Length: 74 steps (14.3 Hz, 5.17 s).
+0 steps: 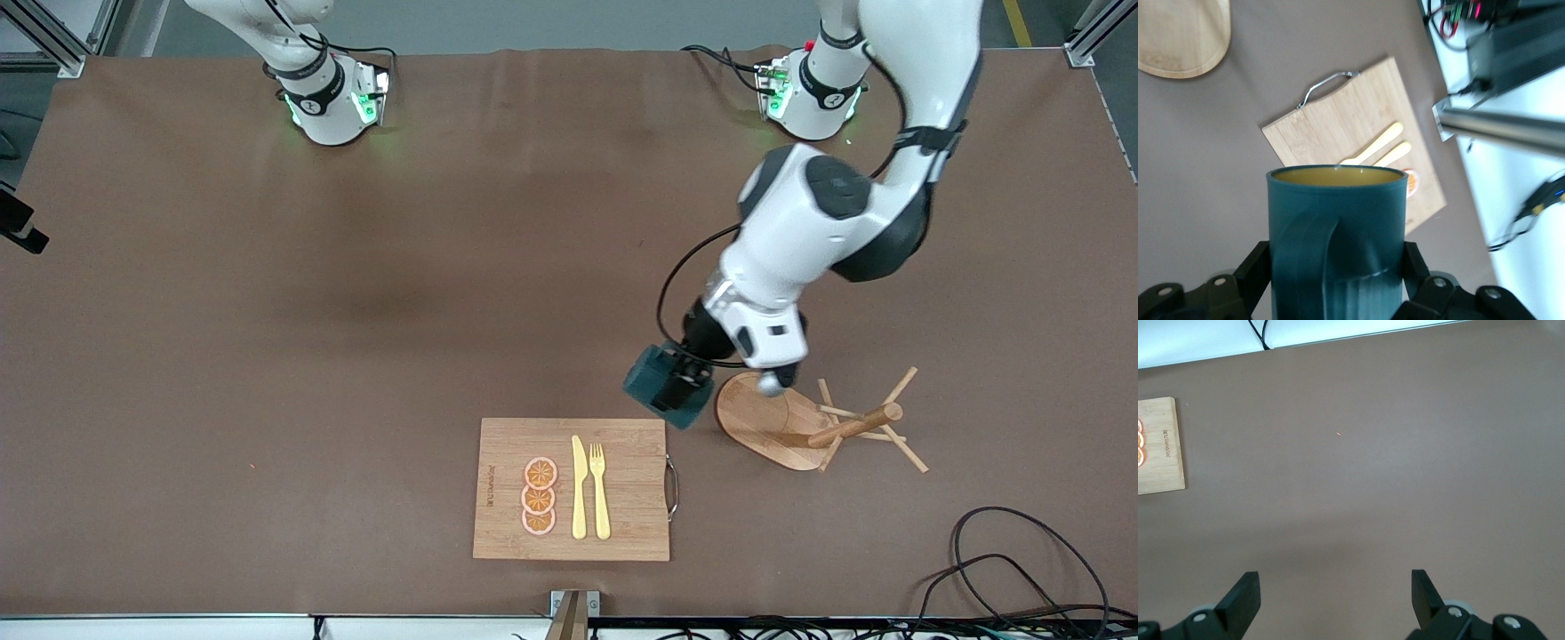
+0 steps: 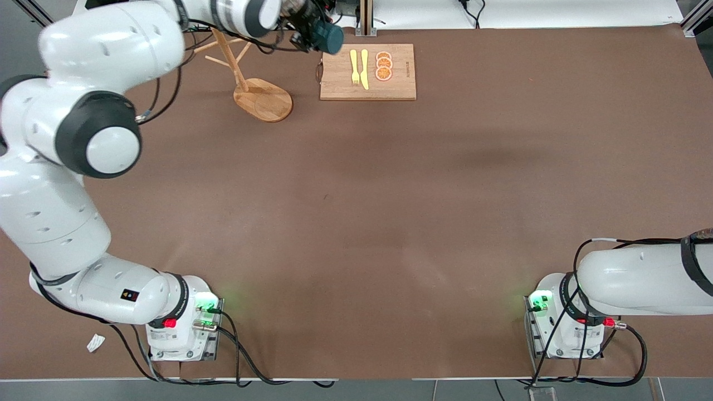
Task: Transfer cup from left to right arm and place
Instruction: 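Carry the teal mug with the left gripper toward the table middle, then lower the mug onto the table while the right gripper reaches over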
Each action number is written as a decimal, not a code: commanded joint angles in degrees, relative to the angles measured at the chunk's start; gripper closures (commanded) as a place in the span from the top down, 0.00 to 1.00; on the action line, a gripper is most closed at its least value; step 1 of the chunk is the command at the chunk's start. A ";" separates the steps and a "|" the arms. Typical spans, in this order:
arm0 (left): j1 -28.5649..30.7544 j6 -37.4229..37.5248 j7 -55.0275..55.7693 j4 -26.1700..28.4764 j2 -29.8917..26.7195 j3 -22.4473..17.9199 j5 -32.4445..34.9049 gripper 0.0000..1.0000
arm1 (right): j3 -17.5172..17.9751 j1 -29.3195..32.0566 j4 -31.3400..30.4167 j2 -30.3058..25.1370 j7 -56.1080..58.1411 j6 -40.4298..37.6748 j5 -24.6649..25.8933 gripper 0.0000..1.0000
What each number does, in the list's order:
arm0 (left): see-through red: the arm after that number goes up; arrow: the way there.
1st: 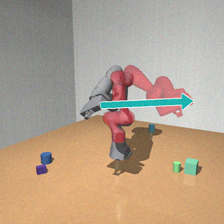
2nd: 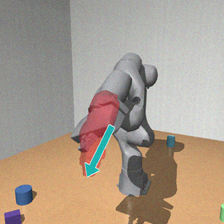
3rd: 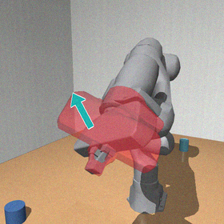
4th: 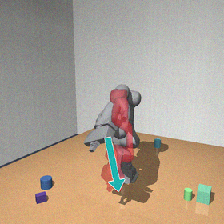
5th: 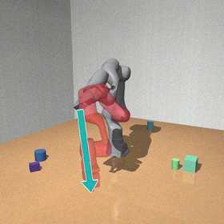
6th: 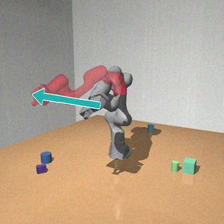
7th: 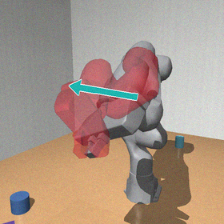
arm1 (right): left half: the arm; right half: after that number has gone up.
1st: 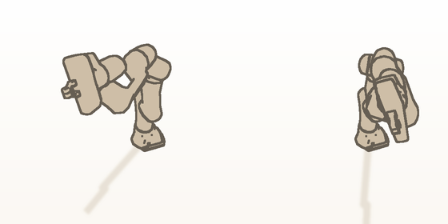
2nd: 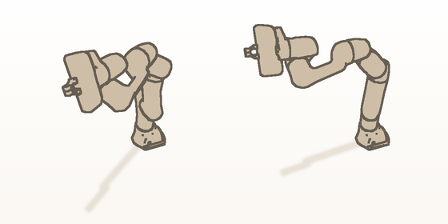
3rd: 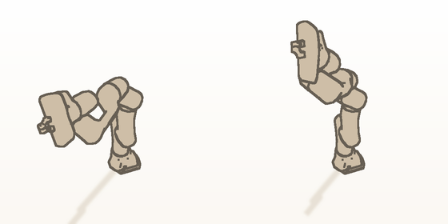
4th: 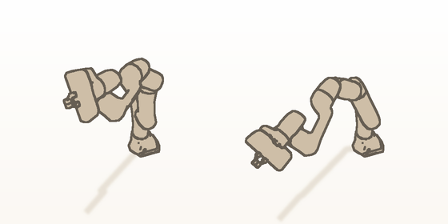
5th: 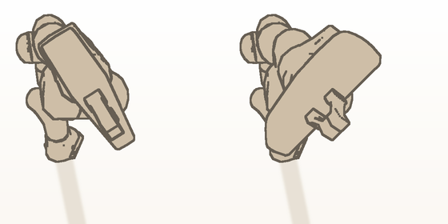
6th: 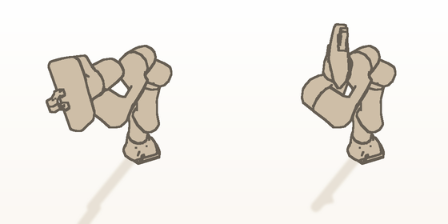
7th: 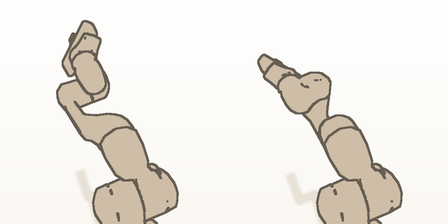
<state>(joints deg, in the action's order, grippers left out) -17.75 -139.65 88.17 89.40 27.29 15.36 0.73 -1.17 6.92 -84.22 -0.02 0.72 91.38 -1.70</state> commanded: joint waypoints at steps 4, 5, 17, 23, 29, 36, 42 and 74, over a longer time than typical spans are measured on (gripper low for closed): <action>-5.44 0.43 0.07 -7.57 11.46 -0.95 18.75 0.28 | 0.99 1.25 0.02 -0.33 0.34 -0.06 0.38 1.00; -6.32 0.43 0.07 -8.18 12.34 -1.03 21.22 0.26 | 0.99 1.25 0.02 -0.42 0.42 -0.06 0.38 1.00; -40.50 0.51 0.07 -15.13 27.29 -31.17 37.65 0.12 | 0.99 1.17 0.02 -0.33 0.34 -0.06 0.38 1.00; -45.87 6.56 10.88 -15.04 28.26 -31.89 56.72 0.08 | 0.99 1.25 0.02 -0.42 0.42 -0.06 0.29 1.00; -50.88 12.98 18.32 -14.86 30.71 -31.97 68.41 0.08 | 0.99 1.25 0.02 -0.42 0.42 -0.06 0.38 1.00; -57.04 17.38 40.23 -14.25 32.47 -31.62 72.74 0.09 | 0.99 1.16 0.02 -0.42 0.34 -0.15 0.38 1.00; -58.27 18.80 49.64 -14.25 37.04 -31.53 80.47 0.16 | 0.99 1.25 0.02 -0.42 0.34 -0.15 0.38 1.00; -31.58 25.21 -4.83 -14.34 -2.77 -19.14 29.77 1.00 | 1.43 -19.90 0.02 17.93 -36.00 7.39 -2.87 1.00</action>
<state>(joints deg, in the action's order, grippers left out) -52.65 -114.37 85.85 73.54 25.70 -4.63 31.81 0.63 -9.14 -84.95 14.70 -27.45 95.77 -4.34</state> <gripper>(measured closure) 0.000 0.000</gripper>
